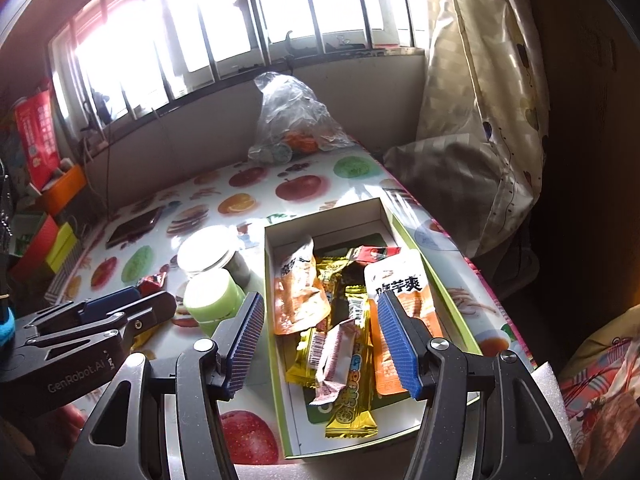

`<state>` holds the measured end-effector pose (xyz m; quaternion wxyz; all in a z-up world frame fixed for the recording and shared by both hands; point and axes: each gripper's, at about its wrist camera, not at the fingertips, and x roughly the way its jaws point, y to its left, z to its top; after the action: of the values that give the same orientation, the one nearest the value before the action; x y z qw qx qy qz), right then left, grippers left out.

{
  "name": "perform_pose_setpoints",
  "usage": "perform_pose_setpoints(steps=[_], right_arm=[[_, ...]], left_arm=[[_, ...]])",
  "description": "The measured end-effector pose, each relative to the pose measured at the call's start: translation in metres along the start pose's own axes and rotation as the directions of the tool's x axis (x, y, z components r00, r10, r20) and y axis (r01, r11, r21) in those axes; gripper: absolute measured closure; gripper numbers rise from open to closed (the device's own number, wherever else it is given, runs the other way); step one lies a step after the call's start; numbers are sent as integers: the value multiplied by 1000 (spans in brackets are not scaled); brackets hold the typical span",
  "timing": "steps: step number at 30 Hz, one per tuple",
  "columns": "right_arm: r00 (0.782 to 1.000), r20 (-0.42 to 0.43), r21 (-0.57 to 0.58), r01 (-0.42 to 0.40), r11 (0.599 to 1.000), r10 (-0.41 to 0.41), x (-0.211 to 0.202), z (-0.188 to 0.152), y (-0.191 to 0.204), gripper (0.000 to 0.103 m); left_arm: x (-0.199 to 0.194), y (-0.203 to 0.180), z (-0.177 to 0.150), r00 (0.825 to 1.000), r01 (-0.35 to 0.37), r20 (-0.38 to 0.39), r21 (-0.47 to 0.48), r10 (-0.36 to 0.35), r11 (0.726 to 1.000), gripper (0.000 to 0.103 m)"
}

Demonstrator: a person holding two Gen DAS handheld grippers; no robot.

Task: Organize snacks
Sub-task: 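Withdraw both open tools from the box back over the loose snacks, then lower the left tool over the red-black packet while the right grasps the yellow peanut-crisp packet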

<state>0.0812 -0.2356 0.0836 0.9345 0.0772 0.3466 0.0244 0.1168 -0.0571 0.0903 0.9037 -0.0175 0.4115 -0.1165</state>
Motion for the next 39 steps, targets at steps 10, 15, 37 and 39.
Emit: perform_pose_setpoints(steps=[10, 15, 37, 39], right_arm=[[998, -29, -77, -66, 995, 64, 14, -2, 55, 44], [994, -52, -119, -101, 988, 96, 23, -4, 85, 44], [955, -246, -203, -218, 955, 166, 99, -31, 185, 44], [952, -255, -194, -223, 955, 171, 105, -32, 189, 44]], left_arm=[[-17, 50, -7, 999, -46, 16, -48, 46, 998, 52], [-22, 82, -11, 996, -82, 20, -94, 84, 992, 52], [-20, 177, -42, 987, -162, -26, -248, 160, 955, 52], [-19, 181, -44, 987, -160, -29, -256, 158, 953, 52]])
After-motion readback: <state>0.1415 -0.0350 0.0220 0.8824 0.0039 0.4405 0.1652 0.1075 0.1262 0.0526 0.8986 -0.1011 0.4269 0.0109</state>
